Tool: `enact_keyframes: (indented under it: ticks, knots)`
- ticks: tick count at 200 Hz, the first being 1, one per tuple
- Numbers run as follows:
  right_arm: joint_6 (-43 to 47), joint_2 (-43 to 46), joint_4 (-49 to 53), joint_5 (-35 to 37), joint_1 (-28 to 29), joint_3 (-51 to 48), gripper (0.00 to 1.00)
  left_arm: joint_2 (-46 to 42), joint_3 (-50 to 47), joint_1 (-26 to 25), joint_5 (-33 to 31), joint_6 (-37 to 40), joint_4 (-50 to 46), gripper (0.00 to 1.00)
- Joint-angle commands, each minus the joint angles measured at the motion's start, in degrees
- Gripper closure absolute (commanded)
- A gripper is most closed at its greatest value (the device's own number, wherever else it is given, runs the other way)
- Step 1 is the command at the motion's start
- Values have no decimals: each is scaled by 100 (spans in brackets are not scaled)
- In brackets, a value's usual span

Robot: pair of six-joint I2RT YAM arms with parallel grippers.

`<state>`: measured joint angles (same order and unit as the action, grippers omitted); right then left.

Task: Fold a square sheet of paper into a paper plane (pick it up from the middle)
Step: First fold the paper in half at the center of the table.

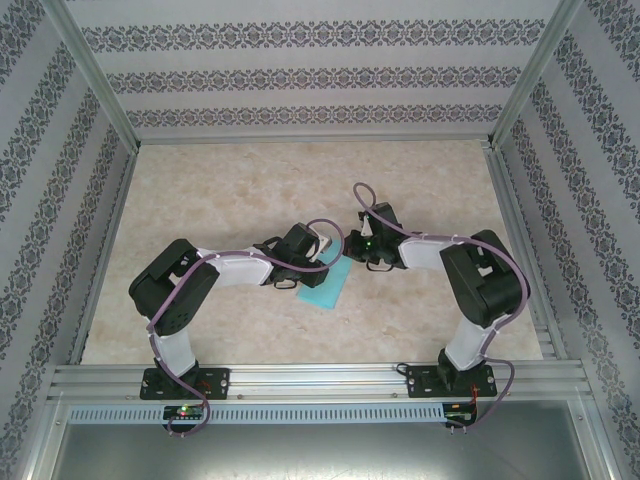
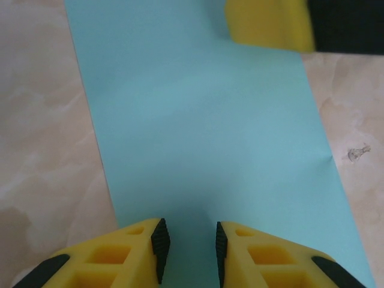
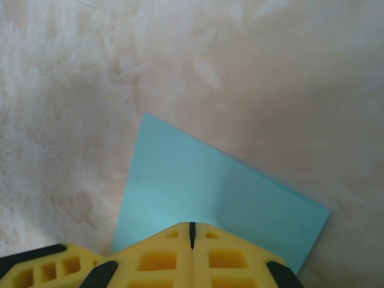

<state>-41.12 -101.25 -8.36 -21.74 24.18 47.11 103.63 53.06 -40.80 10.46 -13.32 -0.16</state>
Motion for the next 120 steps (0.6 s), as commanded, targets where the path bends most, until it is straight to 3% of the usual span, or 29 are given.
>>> enact_keyframes:
  ticks: [1,71,120]
  knots:
    - [248,-246,15,14,-179,182,96,187,-399,37,-74,-186,-1311,67]
    - [501,-552,94,255,-554,170,96,97,-505,37,-62,-219,-1328,67]
    - [437,-494,-239,48,-834,71,96,8,-579,36,170,-330,-1277,67]
